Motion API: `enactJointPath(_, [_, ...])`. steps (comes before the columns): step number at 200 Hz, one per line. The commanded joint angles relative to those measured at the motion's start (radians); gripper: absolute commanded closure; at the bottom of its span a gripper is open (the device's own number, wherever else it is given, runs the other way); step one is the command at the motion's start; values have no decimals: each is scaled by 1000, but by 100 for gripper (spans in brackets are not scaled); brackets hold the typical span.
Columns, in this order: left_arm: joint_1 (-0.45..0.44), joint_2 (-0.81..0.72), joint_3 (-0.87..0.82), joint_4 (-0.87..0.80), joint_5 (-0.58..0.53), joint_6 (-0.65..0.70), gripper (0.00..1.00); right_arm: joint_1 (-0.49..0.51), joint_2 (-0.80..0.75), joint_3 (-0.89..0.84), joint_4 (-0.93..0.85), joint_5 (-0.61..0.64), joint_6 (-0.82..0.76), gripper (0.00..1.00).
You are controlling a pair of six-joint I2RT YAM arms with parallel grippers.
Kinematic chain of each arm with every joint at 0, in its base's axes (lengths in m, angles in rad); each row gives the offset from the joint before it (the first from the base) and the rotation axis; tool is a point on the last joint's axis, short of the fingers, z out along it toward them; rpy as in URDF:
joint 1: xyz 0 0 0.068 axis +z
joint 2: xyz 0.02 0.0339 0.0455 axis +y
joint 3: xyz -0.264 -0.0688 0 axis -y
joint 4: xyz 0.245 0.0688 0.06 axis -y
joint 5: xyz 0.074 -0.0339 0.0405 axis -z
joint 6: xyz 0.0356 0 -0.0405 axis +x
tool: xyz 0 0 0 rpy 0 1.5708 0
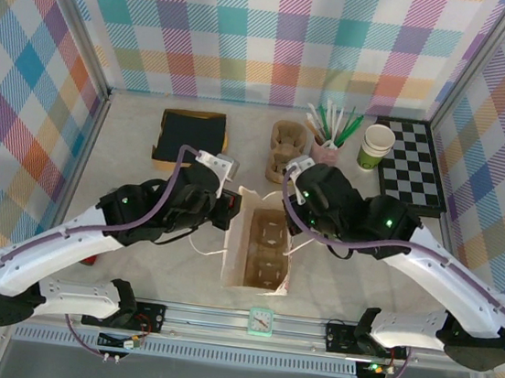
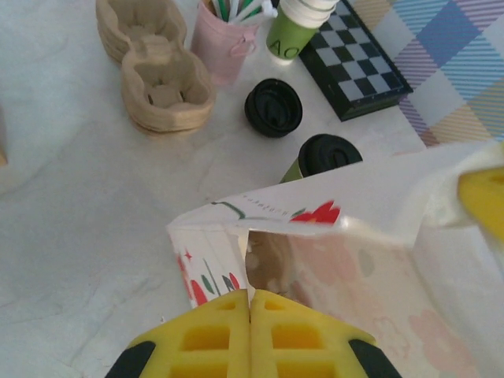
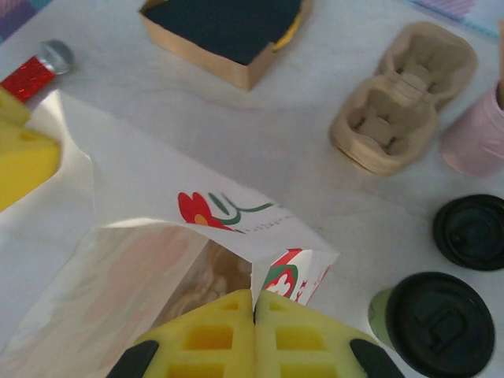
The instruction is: Pack the takeout coffee
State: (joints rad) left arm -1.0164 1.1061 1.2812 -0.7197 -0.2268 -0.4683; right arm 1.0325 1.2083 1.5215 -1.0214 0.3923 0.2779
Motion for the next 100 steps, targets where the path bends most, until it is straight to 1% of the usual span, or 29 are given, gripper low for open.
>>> enactJointPath(1, [29, 16, 40, -27, 54, -12, 100, -58, -11, -9, -4, -53, 16, 98])
enactJointPath(53, [84, 65, 68, -3, 93, 11, 99, -152, 46, -18, 42, -124, -48, 98])
enactJointPath(100, [134, 109, 90, 4, 108, 29, 97, -200, 99, -19, 70, -135, -95, 97])
